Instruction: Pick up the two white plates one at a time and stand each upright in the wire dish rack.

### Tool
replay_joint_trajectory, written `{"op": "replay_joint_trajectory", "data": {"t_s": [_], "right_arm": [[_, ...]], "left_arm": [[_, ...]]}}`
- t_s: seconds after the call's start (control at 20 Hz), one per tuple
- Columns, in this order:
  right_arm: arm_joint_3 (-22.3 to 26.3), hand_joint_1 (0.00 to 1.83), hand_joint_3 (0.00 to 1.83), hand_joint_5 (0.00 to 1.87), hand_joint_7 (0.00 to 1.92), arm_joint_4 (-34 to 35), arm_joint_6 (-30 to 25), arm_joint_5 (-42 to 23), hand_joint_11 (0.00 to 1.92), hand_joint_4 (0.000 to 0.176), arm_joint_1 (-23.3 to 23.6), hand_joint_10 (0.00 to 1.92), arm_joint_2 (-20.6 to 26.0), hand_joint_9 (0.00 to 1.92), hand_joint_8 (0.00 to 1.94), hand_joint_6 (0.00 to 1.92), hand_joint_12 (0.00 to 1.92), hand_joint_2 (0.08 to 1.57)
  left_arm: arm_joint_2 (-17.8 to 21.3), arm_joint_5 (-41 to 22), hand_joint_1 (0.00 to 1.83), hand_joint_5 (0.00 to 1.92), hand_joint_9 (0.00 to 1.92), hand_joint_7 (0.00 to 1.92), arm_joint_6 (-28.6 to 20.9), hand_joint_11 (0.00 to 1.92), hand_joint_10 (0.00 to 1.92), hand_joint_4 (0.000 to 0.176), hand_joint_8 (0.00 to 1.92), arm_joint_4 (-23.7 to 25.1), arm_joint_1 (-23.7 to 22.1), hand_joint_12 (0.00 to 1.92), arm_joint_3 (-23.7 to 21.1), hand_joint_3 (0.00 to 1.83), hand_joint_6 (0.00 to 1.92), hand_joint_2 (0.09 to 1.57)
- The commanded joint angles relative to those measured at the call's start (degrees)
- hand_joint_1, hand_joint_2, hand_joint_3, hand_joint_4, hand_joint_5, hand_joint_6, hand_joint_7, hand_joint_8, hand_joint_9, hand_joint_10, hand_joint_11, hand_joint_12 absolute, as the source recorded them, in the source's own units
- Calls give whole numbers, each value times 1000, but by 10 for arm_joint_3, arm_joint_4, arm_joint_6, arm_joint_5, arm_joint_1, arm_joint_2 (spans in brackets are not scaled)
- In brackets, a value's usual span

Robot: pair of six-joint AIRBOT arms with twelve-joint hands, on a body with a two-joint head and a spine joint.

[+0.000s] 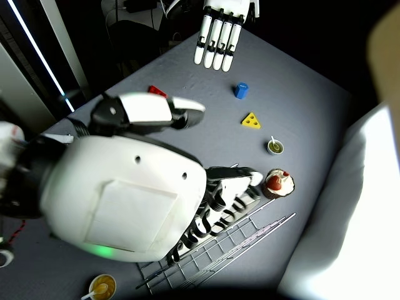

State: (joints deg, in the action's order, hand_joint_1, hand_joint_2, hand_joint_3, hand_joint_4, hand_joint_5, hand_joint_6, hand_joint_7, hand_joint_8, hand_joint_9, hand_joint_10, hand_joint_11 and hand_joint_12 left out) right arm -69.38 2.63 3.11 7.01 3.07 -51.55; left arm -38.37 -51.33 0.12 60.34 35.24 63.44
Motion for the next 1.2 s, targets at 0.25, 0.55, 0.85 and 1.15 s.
{"op": "replay_joint_trajectory", "data": {"t_s": [0.25, 0.55, 0.85, 1.15], "right_arm": [[4, 710, 4, 469, 464, -61, 7, -113, 506, 39, 36, 0, 14, 473, 2, 1, 77, 965], [-41, 702, 0, 325, 377, -441, -174, -372, 441, 26, 19, 0, 15, 392, 0, 0, 47, 927], [-47, 669, 1, 267, 336, -597, -131, -656, 458, 24, -4, 17, 76, 357, 9, 0, 56, 946], [7, 614, 0, 225, 311, -584, 11, -720, 401, 40, -93, 0, 137, 307, 1, 0, 36, 972]], "left_arm": [[6, -37, 37, 116, 142, 143, -1, 144, 1, 0, 2, -38, -5, 0, 0, 1, 5, 960], [6, -37, 61, 76, 96, 86, -1, 102, 4, 0, 5, -40, -5, 8, 0, 1, 7, 970], [6, -37, 45, 104, 143, 131, -1, 166, 7, 0, 5, -43, -5, 27, -2, 1, 0, 962], [7, -37, 20, 113, 177, 154, -1, 202, 8, 0, 4, -44, -5, 31, -3, 0, 2, 954]]}}
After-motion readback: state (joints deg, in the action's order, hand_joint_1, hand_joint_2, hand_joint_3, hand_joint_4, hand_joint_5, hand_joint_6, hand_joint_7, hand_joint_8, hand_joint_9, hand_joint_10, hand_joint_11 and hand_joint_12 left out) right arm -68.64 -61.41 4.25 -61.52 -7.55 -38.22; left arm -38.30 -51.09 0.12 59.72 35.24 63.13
